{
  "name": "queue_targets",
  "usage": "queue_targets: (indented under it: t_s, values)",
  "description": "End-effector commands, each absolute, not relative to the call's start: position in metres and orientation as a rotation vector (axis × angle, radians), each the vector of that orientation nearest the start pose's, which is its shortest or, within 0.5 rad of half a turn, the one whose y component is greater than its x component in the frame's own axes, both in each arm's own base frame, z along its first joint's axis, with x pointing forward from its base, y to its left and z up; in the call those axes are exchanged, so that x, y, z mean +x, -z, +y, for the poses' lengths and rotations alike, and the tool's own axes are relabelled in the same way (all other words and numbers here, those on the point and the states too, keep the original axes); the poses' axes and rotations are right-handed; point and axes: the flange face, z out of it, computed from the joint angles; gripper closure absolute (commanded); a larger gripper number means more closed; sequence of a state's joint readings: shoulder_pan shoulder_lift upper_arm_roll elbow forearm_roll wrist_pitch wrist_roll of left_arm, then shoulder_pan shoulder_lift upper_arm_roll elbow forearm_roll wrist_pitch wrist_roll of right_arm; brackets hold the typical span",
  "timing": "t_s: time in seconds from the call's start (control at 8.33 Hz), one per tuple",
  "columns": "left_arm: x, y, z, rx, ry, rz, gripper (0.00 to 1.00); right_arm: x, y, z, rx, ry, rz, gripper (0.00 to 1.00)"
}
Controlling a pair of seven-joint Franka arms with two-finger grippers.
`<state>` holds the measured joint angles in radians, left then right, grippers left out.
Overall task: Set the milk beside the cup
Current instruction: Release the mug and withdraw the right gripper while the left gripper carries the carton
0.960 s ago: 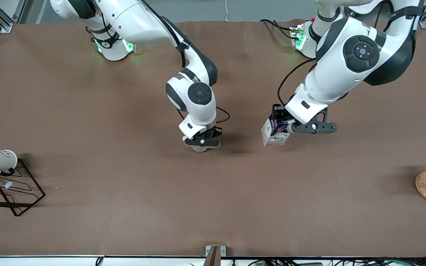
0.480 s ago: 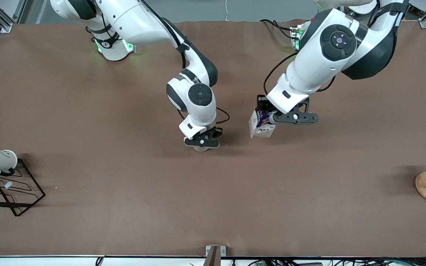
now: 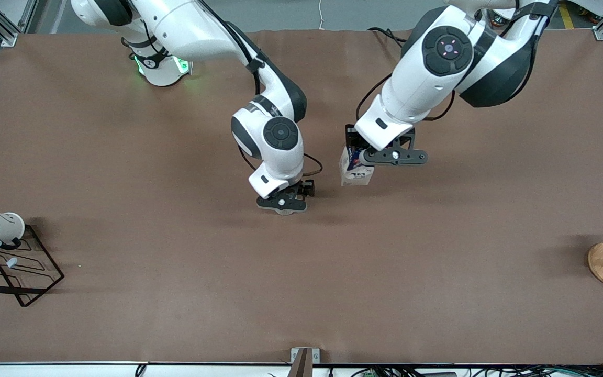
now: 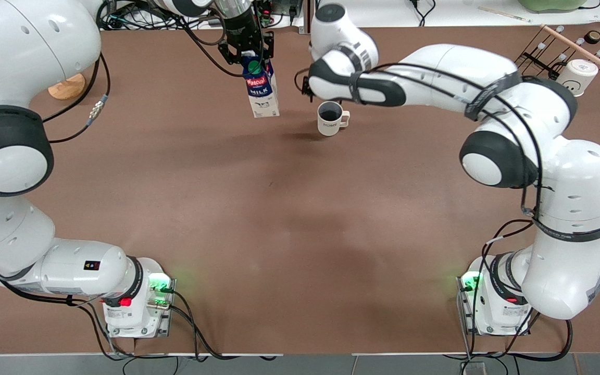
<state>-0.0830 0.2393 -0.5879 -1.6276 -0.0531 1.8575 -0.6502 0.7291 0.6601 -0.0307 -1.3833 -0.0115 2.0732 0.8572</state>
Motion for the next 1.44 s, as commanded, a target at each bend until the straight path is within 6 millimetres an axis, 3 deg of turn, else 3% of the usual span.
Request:
queue_targets:
  t_s: [0.0,0.12,0.24,0.48,0.6,0.84,1.08,1.32]
  values:
    - [0.500,-0.501,-0.382,-3.298,-0.180,-0.036,0.59,0.569,-0.410,0.411,-3.076,-0.016,0.313,0.00]
    - [0.490,-0.502,-0.403,-3.305,-0.186,-0.029,0.60,0.578,-0.437,0.360,-3.070,-0.062,0.262,0.00]
    - [0.483,-0.503,-0.426,-3.320,-0.199,-0.020,0.59,0.582,-0.448,0.311,-3.075,-0.069,0.255,0.00]
    - [0.462,-0.482,-0.465,-3.291,-0.204,-0.021,0.59,0.606,-0.475,0.189,-3.066,-0.033,0.210,0.00]
    - [0.449,-0.470,-0.487,-3.291,-0.206,-0.001,0.59,0.604,-0.491,0.140,-3.060,-0.010,0.215,0.00]
    - [0.441,-0.448,-0.512,-3.295,-0.168,0.030,0.59,0.579,-0.533,0.041,-3.065,-0.039,0.094,0.00]
    - [0.441,-0.425,-0.534,-3.292,-0.178,0.088,0.59,0.547,-0.580,-0.010,-3.119,-0.049,-0.033,0.00]
    - [0.455,-0.402,-0.546,-3.282,-0.162,0.108,0.59,0.543,-0.618,-0.026,-3.122,0.008,0.008,0.00]
